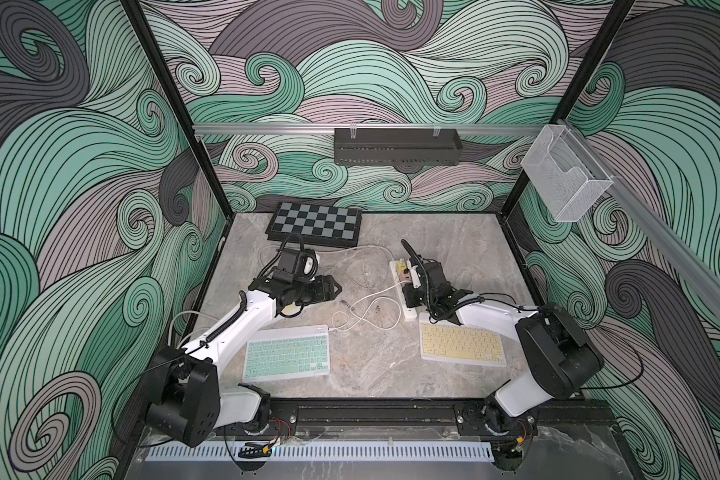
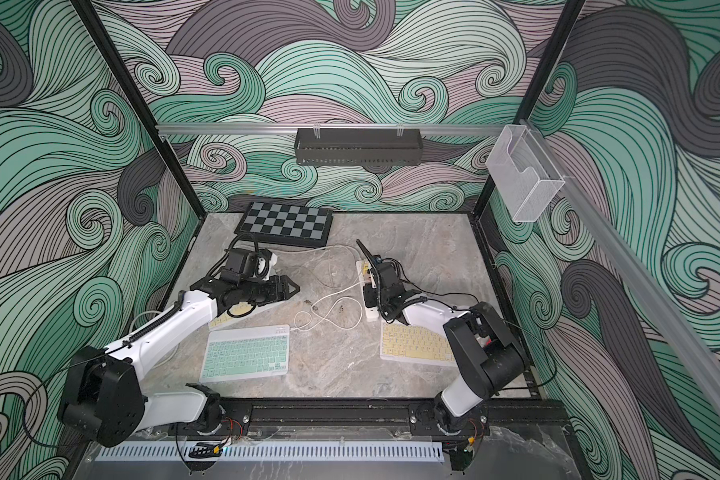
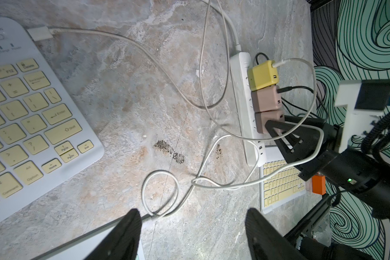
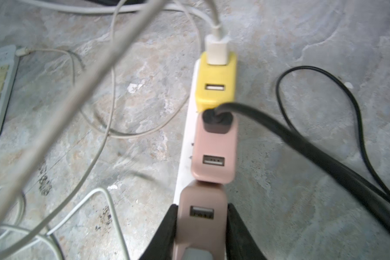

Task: Unplug the wireless keyboard
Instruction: Pick up the socket from the center of the board, then remove the plug from the socket.

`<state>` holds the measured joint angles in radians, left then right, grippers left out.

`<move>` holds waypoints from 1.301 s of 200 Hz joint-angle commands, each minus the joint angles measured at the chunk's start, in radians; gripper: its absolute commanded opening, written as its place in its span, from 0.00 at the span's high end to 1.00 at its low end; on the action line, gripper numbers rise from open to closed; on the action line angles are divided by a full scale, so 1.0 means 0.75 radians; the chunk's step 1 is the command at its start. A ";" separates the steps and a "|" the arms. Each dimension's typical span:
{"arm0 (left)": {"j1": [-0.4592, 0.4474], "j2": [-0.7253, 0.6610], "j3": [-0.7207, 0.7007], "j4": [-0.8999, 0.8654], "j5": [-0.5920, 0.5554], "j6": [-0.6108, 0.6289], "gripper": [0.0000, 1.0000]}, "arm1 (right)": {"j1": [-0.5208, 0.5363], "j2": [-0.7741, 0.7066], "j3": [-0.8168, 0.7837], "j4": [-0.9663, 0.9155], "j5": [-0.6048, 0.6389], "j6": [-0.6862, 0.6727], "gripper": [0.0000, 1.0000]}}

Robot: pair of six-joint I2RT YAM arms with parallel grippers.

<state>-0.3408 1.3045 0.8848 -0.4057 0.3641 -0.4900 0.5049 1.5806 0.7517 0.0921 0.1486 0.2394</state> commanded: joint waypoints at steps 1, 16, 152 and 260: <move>-0.008 0.021 0.056 -0.007 0.018 -0.014 0.26 | 0.008 -0.042 -0.032 0.110 -0.007 -0.005 0.74; -0.008 0.029 0.058 -0.005 0.021 -0.015 0.26 | 0.008 -0.047 -0.038 0.135 -0.035 -0.017 0.79; -0.061 0.230 0.105 0.230 0.196 -0.114 0.26 | -0.036 -0.211 -0.107 0.315 -0.217 -0.066 1.00; -0.205 0.686 0.333 0.742 0.339 -0.459 0.27 | -0.037 -0.205 -0.106 0.363 -0.274 -0.041 1.00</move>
<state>-0.4808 1.7718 1.0904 0.0483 0.5911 -0.7521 0.4801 1.4509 0.6579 0.2493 -0.0292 0.2039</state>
